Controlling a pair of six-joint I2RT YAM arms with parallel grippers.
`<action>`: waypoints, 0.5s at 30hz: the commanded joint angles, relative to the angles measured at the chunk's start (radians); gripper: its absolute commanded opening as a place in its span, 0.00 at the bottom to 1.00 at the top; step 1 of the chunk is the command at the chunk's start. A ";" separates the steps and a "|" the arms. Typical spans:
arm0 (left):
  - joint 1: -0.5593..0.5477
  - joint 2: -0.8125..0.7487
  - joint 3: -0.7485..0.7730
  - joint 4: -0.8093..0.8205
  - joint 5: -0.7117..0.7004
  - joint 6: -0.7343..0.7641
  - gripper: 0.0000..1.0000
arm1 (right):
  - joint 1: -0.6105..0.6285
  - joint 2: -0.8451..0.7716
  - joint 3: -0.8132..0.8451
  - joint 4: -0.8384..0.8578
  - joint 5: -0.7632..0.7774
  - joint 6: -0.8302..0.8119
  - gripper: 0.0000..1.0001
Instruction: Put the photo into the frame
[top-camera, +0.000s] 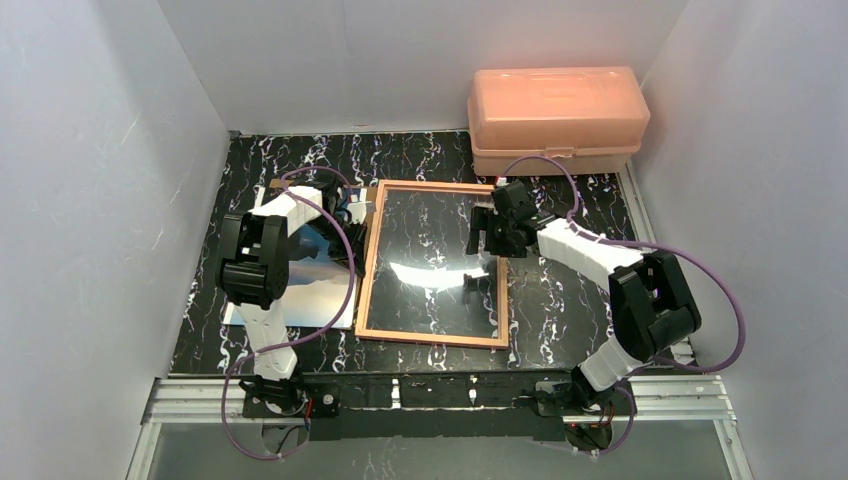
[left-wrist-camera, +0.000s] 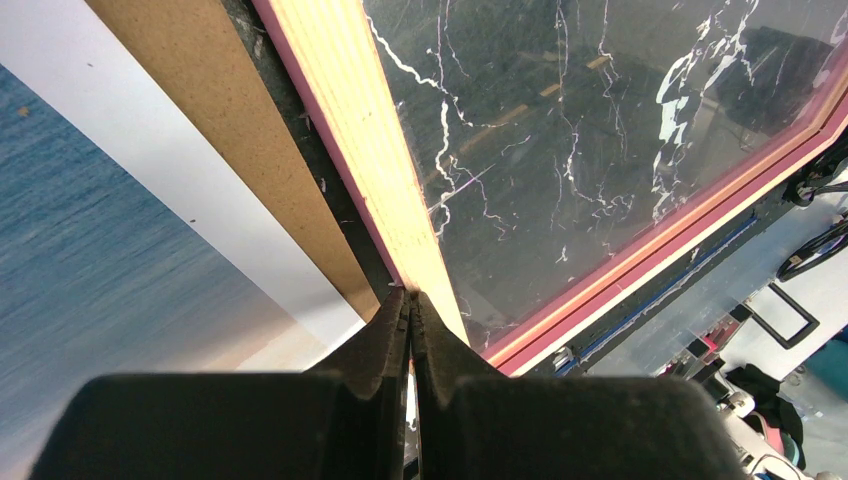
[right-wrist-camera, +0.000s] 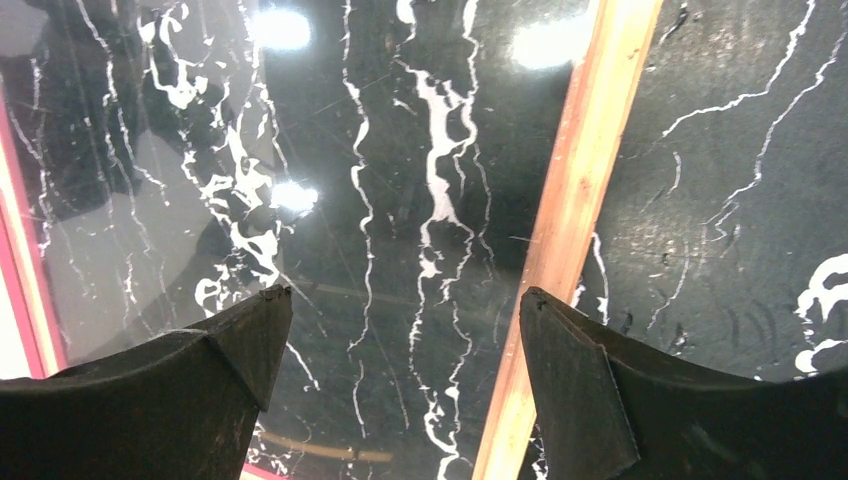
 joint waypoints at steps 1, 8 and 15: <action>-0.005 -0.009 0.002 -0.025 0.018 0.018 0.00 | 0.034 -0.062 -0.029 0.032 0.011 0.036 0.90; -0.004 -0.009 0.009 -0.027 0.020 0.015 0.00 | 0.093 -0.077 -0.041 -0.037 0.100 0.076 0.86; -0.004 -0.009 0.007 -0.027 0.021 0.014 0.00 | 0.137 -0.085 -0.058 -0.075 0.147 0.101 0.85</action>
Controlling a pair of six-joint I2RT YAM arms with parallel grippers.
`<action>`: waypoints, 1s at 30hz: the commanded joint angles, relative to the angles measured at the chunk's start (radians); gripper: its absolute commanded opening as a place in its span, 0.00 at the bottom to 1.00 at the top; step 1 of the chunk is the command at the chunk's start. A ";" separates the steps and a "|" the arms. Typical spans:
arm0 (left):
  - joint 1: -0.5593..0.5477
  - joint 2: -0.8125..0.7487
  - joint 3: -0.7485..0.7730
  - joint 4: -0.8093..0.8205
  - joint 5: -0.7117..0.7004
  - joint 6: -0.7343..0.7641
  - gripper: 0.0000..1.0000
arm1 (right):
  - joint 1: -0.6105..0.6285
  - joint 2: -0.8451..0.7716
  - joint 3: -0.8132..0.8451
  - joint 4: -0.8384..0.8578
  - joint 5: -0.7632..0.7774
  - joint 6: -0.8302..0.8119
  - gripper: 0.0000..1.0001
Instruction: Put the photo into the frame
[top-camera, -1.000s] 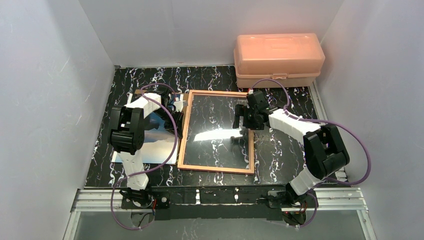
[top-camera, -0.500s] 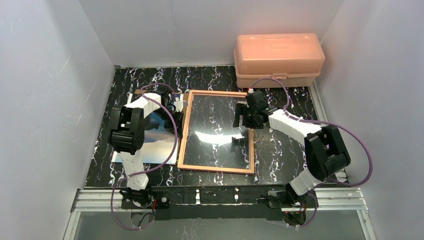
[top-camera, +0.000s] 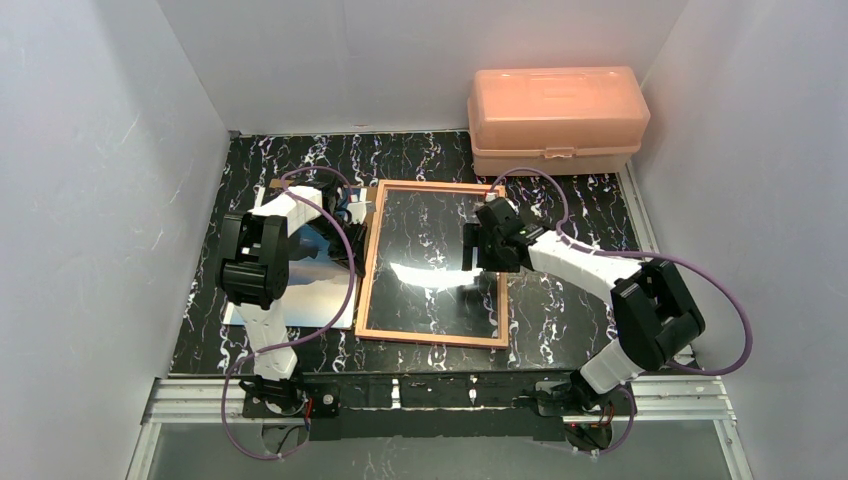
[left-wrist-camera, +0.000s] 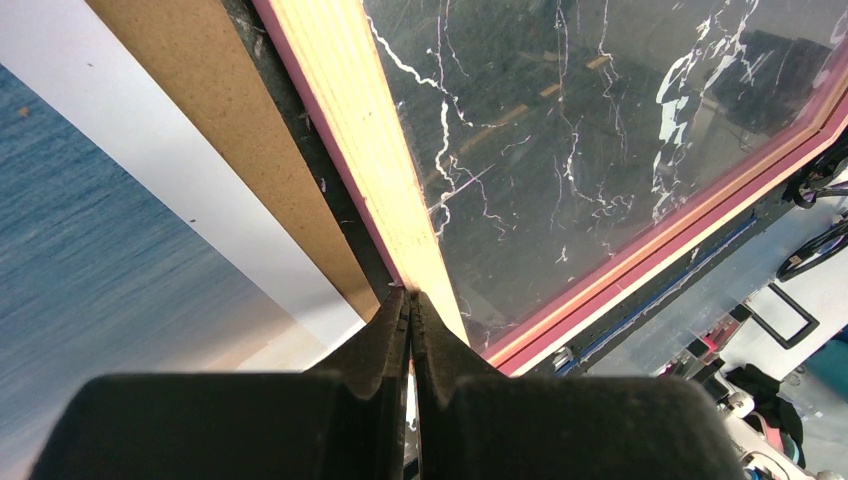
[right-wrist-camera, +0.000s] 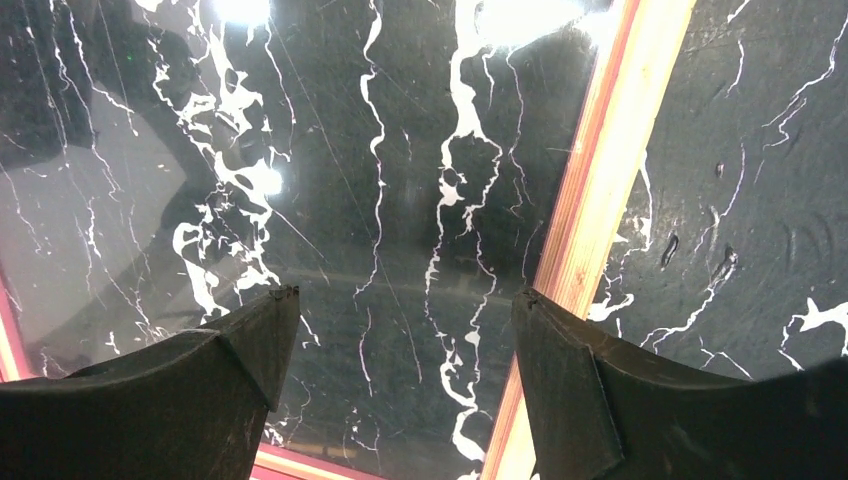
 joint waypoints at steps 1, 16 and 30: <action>-0.005 -0.009 0.008 -0.027 0.020 0.014 0.00 | 0.021 -0.036 -0.014 -0.031 0.051 0.032 0.85; 0.002 -0.016 0.009 -0.028 0.027 0.015 0.00 | 0.032 0.003 -0.036 -0.009 0.037 0.058 0.85; 0.003 -0.019 0.014 -0.031 0.033 0.012 0.00 | 0.054 0.044 -0.038 -0.027 0.070 0.078 0.85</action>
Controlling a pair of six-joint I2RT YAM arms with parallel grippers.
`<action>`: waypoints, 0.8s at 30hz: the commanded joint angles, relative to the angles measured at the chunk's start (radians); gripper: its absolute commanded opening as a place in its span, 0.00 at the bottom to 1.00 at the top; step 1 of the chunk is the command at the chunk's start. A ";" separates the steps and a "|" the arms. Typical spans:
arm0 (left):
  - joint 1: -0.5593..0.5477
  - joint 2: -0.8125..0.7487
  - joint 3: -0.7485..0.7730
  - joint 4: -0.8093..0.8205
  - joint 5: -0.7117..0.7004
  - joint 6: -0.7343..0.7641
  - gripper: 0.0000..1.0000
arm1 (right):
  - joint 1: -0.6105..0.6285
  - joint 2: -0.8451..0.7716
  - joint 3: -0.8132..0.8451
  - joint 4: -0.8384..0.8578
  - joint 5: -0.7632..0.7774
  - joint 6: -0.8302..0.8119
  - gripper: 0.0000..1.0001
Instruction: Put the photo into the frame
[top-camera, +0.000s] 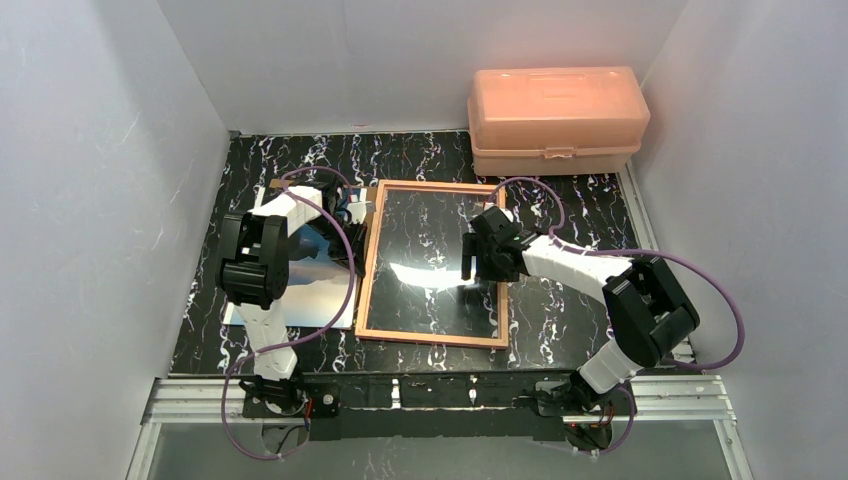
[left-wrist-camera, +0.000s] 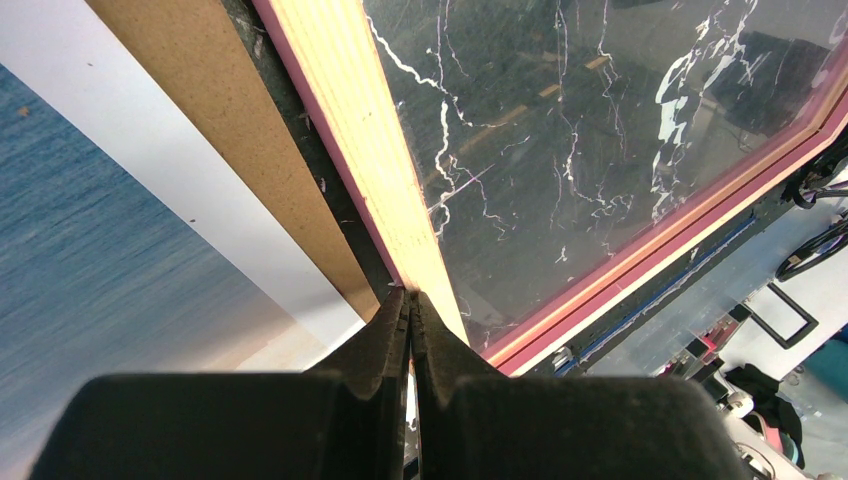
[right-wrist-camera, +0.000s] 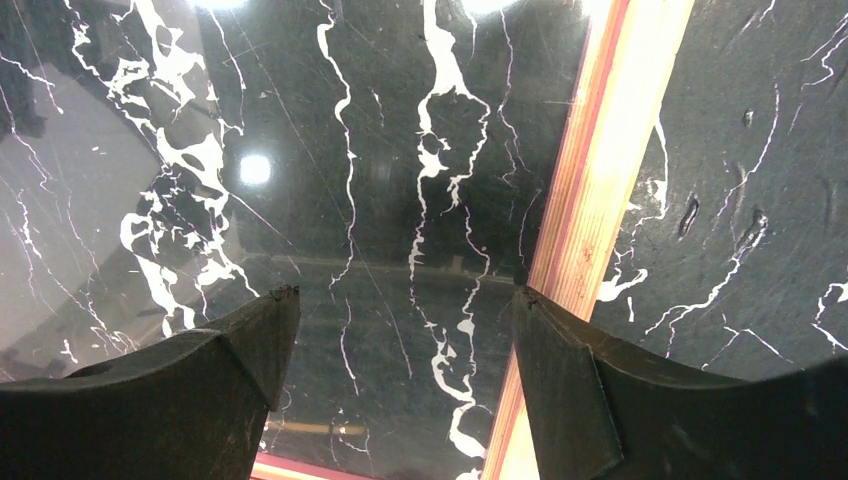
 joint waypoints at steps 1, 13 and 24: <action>0.003 -0.018 0.014 -0.031 0.032 0.012 0.00 | 0.012 0.020 -0.004 -0.010 0.034 0.023 0.85; 0.003 -0.028 0.020 -0.037 0.040 0.010 0.00 | 0.028 0.034 -0.016 -0.026 0.068 0.033 0.85; 0.018 -0.037 0.025 -0.048 0.053 0.012 0.00 | 0.063 -0.077 0.021 -0.033 0.059 0.031 0.87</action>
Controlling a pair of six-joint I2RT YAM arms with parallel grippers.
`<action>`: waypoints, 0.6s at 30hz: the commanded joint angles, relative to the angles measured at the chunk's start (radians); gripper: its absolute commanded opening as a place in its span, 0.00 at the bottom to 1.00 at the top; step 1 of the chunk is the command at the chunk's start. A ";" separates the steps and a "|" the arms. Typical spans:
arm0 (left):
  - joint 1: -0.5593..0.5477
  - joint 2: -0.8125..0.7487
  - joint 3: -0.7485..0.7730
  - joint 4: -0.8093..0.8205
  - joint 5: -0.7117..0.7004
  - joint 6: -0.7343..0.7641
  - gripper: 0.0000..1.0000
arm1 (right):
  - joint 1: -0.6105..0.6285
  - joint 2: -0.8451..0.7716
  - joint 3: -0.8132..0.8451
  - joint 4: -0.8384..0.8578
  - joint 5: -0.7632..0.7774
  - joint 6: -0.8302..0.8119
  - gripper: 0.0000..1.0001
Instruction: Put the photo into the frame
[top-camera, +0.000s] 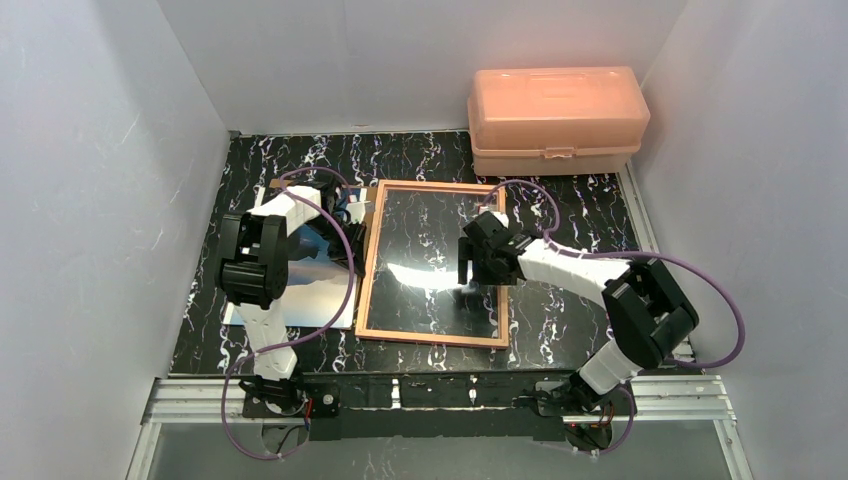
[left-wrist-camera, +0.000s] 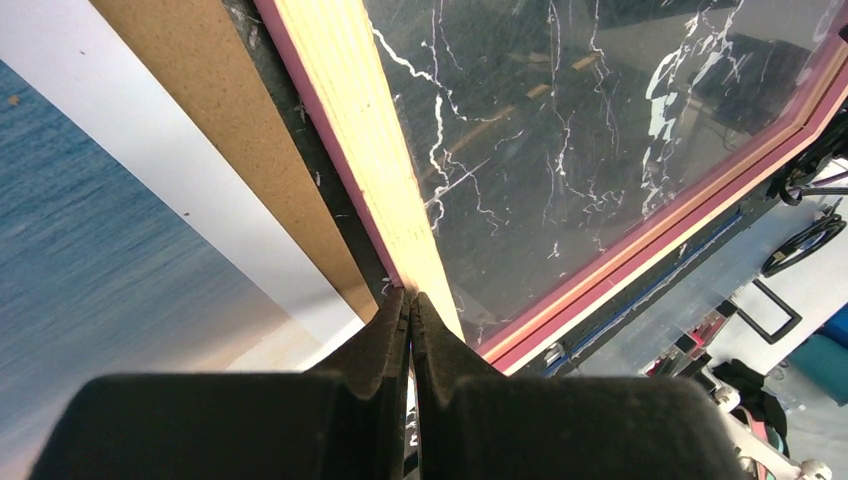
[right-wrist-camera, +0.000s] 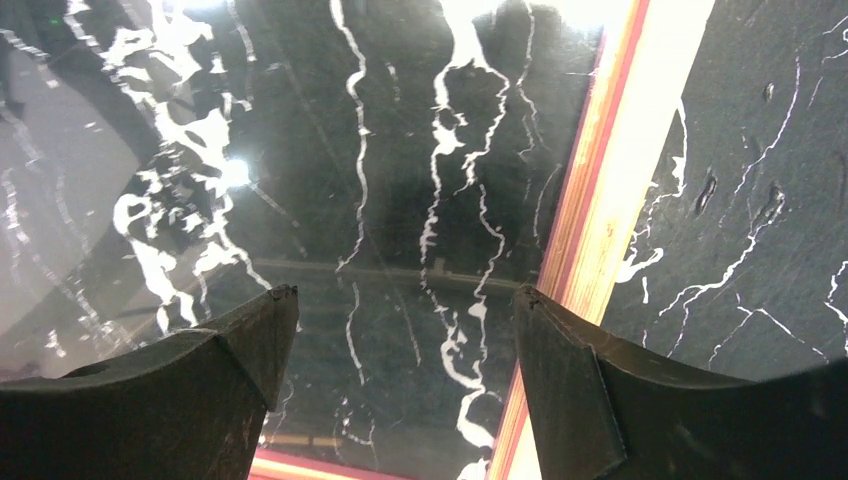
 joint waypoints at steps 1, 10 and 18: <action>0.014 -0.038 0.027 -0.045 0.043 0.012 0.00 | 0.015 -0.101 0.033 -0.017 0.004 0.006 0.87; 0.018 -0.023 -0.005 -0.035 0.095 0.005 0.00 | 0.012 -0.171 0.140 -0.080 0.040 -0.013 0.90; 0.002 -0.010 -0.046 0.006 0.109 0.001 0.00 | -0.045 -0.229 0.096 -0.110 0.031 -0.011 0.91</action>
